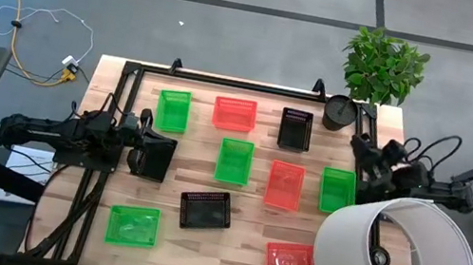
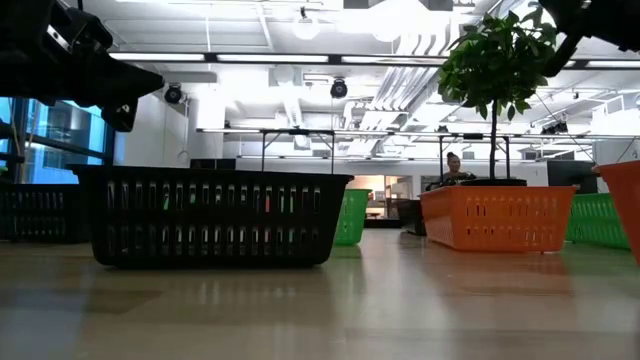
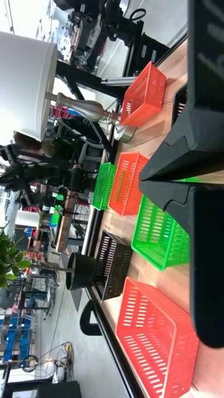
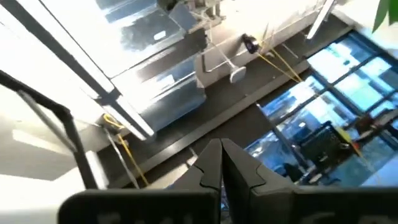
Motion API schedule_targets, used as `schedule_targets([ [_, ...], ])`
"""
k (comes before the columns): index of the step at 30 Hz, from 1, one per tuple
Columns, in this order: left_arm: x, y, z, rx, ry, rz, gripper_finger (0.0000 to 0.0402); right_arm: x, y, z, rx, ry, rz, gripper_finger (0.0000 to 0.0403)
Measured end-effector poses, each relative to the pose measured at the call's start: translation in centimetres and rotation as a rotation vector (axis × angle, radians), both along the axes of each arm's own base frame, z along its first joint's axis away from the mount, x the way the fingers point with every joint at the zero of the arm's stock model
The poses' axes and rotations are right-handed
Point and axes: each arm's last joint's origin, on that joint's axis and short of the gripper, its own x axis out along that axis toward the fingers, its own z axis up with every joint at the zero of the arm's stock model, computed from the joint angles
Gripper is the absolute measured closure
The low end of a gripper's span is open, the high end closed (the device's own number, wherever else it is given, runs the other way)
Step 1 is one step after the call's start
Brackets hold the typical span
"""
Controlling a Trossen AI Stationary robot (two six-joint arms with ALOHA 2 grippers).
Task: Stack baskets by color
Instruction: Stack the green basket on the green basket
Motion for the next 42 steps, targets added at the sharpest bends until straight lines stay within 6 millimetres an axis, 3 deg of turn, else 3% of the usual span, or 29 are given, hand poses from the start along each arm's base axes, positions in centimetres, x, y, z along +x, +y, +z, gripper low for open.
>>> schedule_targets([
  [5, 0.0, 0.0, 0.0, 0.0, 0.0, 0.0, 0.0401, 0.6, -0.3, 2.4, 0.104, 0.043, -0.067, 0.0402],
  [11, 0.0, 0.0, 0.0, 0.0, 0.0, 0.0, 0.0401, 2.3, 0.0, 7.4, 0.009, 0.153, -0.099, 0.0402],
  [15, 0.0, 0.0, 0.0, 0.0, 0.0, 0.0, 0.0401, 3.7, 0.2, 10.5, -0.101, 0.316, -0.099, 0.0402],
  [19, 0.0, 0.0, 0.0, 0.001, -0.003, 0.0, 0.0401, 4.6, 0.3, 11.8, -0.181, 0.588, -0.092, 0.0402],
  [24, 0.0, 0.0, 0.6, -0.015, -0.063, 0.014, 0.0401, 5.6, 0.7, 10.8, -0.22, 0.864, 0.039, 0.0402],
  [31, -0.1, 0.0, 1.3, -0.096, -0.153, 0.0, 0.0401, 6.3, 1.0, 7.3, -0.159, 0.92, 0.157, 0.0403],
  [42, -0.2, 0.2, 2.0, -0.149, -0.244, 0.061, 0.0401, 7.2, 1.2, 3.0, -0.196, 0.644, 0.16, 0.0403],
])
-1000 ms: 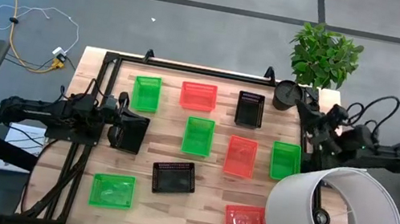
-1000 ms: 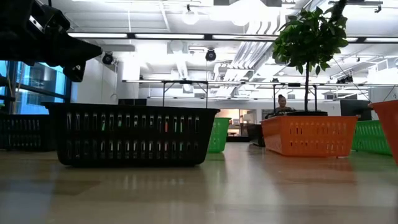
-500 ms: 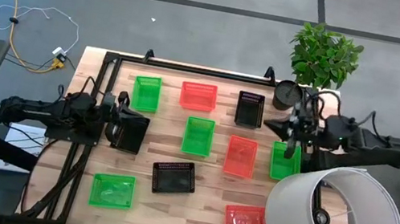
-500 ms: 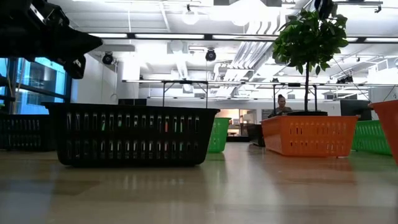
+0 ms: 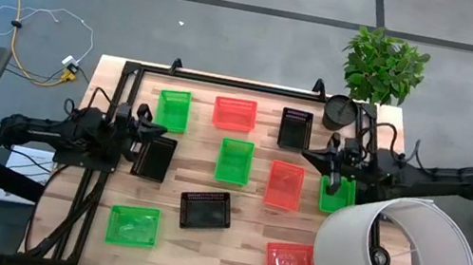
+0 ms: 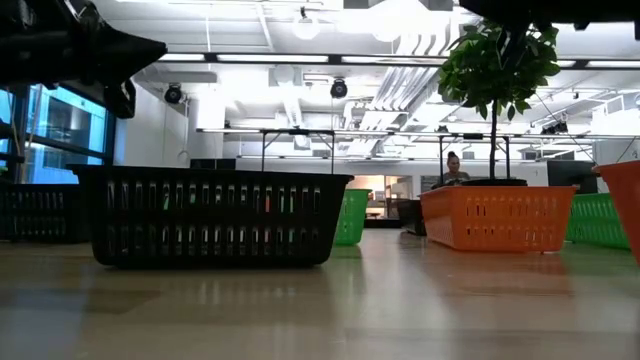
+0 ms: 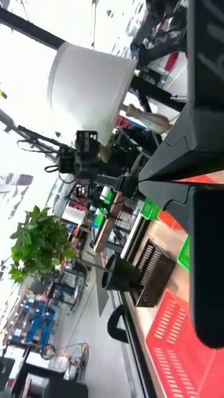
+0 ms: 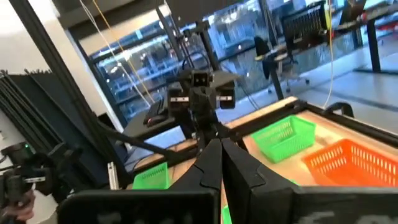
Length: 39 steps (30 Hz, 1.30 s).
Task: Stack baskets by color
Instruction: Stack the green basket on the green basket
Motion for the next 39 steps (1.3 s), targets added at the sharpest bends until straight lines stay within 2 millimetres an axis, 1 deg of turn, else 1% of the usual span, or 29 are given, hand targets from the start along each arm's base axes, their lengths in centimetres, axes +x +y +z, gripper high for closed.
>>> schedule_targets([
  [2, -0.1, 0.0, 0.5, 0.01, -0.052, 0.001, 0.0401, 0.0, -0.1, -0.2, 0.008, -0.001, -0.018, 0.0403],
  [4, -0.3, -0.1, 1.4, 0.021, -0.108, 0.002, 0.0401, 0.0, -0.1, -0.2, 0.008, -0.007, -0.023, 0.0403],
  [6, -0.4, -0.1, 2.8, 0.049, -0.117, 0.01, 0.0401, 0.0, -0.1, 0.0, 0.011, -0.026, -0.041, 0.0403],
  [8, -0.5, -0.1, 4.5, 0.094, -0.111, 0.022, 0.0401, -0.1, -0.2, 0.3, 0.015, -0.061, -0.053, 0.0403],
  [13, 0.5, 0.1, 9.3, 0.233, 0.039, 0.036, 0.0401, -0.3, -0.2, 1.2, -0.032, -0.147, -0.079, 0.0403],
  [16, 0.9, 0.0, 12.4, 0.324, 0.105, -0.004, 0.0401, -0.4, -0.2, 1.7, -0.043, -0.198, -0.084, 0.0403],
  [18, 1.1, -0.1, 14.1, 0.339, 0.128, -0.036, 0.0401, -0.5, -0.2, 1.9, -0.067, -0.207, -0.089, 0.0403],
  [20, 1.3, -0.1, 15.3, 0.304, 0.148, -0.052, 0.0401, -0.5, -0.2, 1.8, -0.114, -0.2, -0.093, 0.0403],
  [25, 1.9, 0.1, 15.9, 0.208, 0.139, -0.068, 0.0401, -0.3, -0.2, 1.7, -0.189, -0.17, -0.104, 0.0403],
  [32, 1.9, 0.1, 15.8, 0.278, 0.167, -0.044, 0.0401, -0.3, -0.2, 1.7, -0.15, -0.183, -0.093, 0.0403],
  [36, 1.9, 0.1, 15.6, 0.291, 0.201, -0.042, 0.0401, -0.4, -0.2, 2.0, -0.138, -0.212, -0.093, 0.0403],
  [39, 2.0, 0.2, 15.5, 0.267, 0.208, -0.032, 0.0401, -0.5, -0.2, 2.1, -0.136, -0.231, -0.095, 0.0403],
])
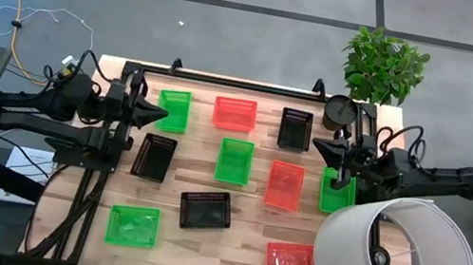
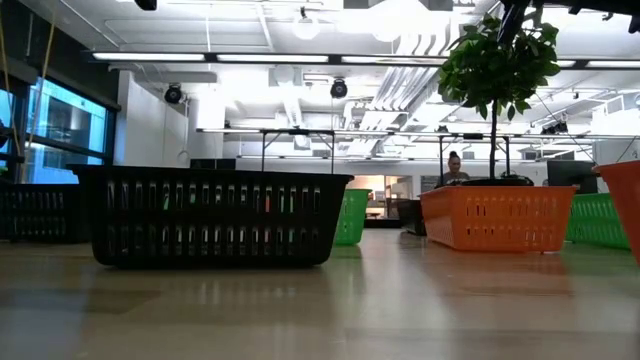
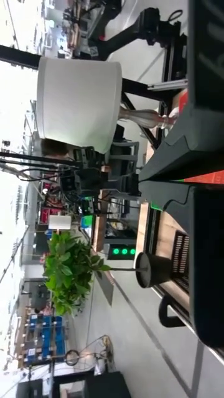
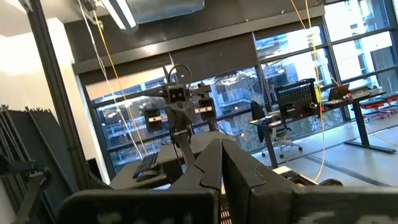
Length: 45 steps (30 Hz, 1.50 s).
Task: Stack baskets by color
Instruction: Stack the green basket on the green basket
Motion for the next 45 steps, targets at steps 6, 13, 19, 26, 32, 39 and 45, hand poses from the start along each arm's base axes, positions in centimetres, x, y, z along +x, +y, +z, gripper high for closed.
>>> schedule_targets([
  [6, 0.0, 0.0, 0.0, -0.006, 0.001, 0.011, 0.0401, 0.0, 0.0, 0.0, 0.007, 0.0, 0.0, 0.0403],
  [13, 0.0, 0.0, 0.0, -0.006, 0.001, 0.014, 0.0401, 0.3, -0.2, 0.6, 0.15, 0.041, -0.048, 0.0377],
  [19, 0.0, 0.0, 0.0, -0.009, 0.002, 0.014, 0.0401, 0.5, -0.5, 1.1, 0.348, 0.176, -0.135, 0.0259],
  [26, 0.0, 0.0, -0.1, -0.008, 0.011, 0.014, 0.0401, 0.1, -0.6, 2.5, 0.354, 0.331, -0.165, 0.0118],
  [32, 0.0, 0.1, -0.1, -0.009, 0.011, 0.018, 0.0401, -0.1, -0.7, 2.9, 0.458, 0.445, -0.183, 0.0101],
  [39, 0.0, 0.1, -0.1, -0.01, 0.01, 0.018, 0.0401, 1.8, -0.2, 3.9, 0.6, 0.703, -0.17, 0.0101],
  [45, 0.0, 0.0, -0.1, -0.049, 0.0, 0.015, 0.0401, 3.0, 0.0, 1.5, 0.718, 1.207, -0.388, 0.011],
])
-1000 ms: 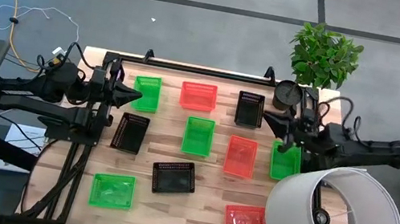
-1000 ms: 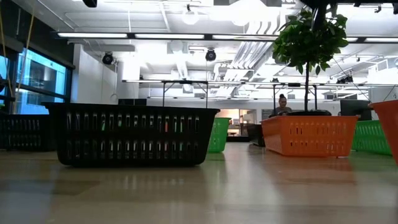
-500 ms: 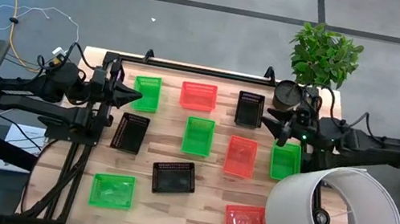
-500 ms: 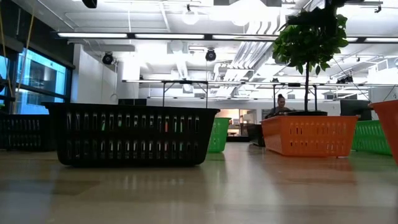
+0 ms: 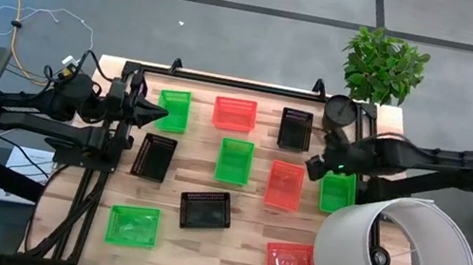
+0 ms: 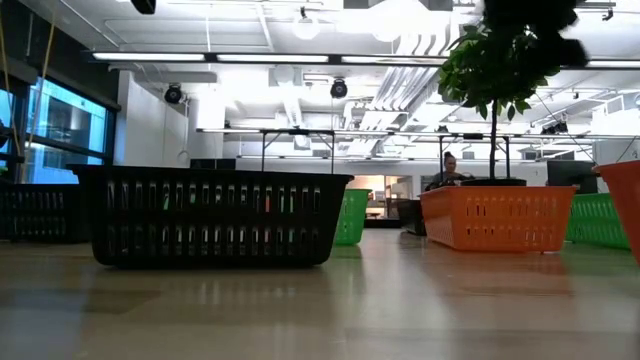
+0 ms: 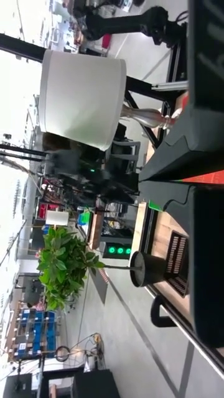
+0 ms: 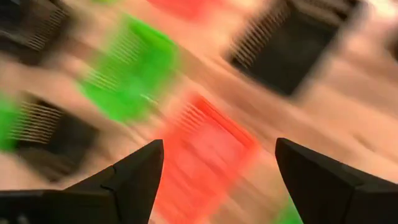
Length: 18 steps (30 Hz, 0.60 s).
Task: Stack baskets by color
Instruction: Stack the green basket on the green basket
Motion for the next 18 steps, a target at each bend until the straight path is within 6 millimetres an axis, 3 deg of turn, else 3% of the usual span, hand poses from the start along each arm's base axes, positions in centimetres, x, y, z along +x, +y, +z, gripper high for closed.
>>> schedule_targets([
  [3, 0.0, 0.0, 0.0, -0.002, -0.001, 0.0, 0.0401, 0.5, 0.2, -2.1, 0.08, 0.163, -0.09, 0.0118],
  [10, 0.0, 0.0, 0.0, -0.002, -0.001, 0.0, 0.0401, 0.8, 0.7, -7.0, 0.153, 0.353, -0.219, 0.0137],
  [18, 0.0, 0.0, 0.0, -0.002, -0.001, 0.0, 0.0401, 0.6, 0.6, -10.7, 0.186, 0.325, -0.338, 0.0157],
])
